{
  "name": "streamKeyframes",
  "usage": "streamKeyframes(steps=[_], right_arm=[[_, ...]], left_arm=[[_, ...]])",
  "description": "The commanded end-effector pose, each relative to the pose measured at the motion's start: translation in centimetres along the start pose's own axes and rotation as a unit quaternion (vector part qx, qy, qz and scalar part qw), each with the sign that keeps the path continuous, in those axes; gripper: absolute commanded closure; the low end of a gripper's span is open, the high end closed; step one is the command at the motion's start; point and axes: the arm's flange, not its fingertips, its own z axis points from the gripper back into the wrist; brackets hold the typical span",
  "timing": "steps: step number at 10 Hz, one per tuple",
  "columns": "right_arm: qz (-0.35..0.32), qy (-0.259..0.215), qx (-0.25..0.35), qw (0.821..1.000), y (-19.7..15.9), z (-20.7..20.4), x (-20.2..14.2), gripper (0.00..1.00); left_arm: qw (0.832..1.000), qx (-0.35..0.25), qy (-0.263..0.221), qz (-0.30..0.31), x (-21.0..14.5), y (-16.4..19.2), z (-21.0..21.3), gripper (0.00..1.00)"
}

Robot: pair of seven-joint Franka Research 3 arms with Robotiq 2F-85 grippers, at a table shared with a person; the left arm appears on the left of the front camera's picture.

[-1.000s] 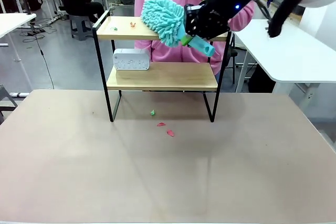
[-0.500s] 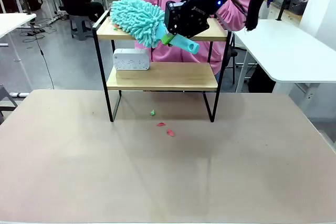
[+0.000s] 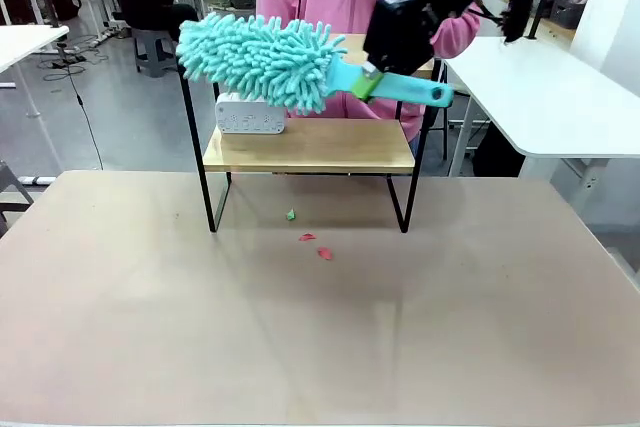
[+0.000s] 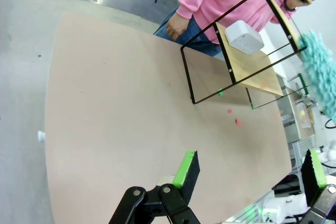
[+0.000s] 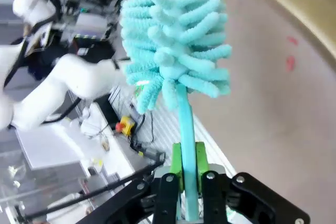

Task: Clean the shelf.
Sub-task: Clean the remaining tier of the Shelf with the Duster once objects are removed.

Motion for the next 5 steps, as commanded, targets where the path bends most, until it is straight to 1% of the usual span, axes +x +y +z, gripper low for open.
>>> streamKeyframes(steps=[1, 2, 5], right_arm=[[0.033, 0.094, 0.068, 0.993, -1.1, 1.7, -1.2, 0.87], [0.017, 0.082, 0.082, 0.993, -1.8, 2.3, -2.3, 0.87], [0.003, 0.065, 0.105, 0.992, -3.0, 2.6, -3.3, 0.87]], left_arm=[[1.0, -0.007, -0.008, -0.01, 0.1, -0.1, -0.1, 0.0], [1.0, -0.007, -0.008, -0.01, 0.1, -0.1, -0.1, 0.0], [1.0, -0.007, -0.008, -0.01, 0.1, -0.1, -0.1, 0.0]])
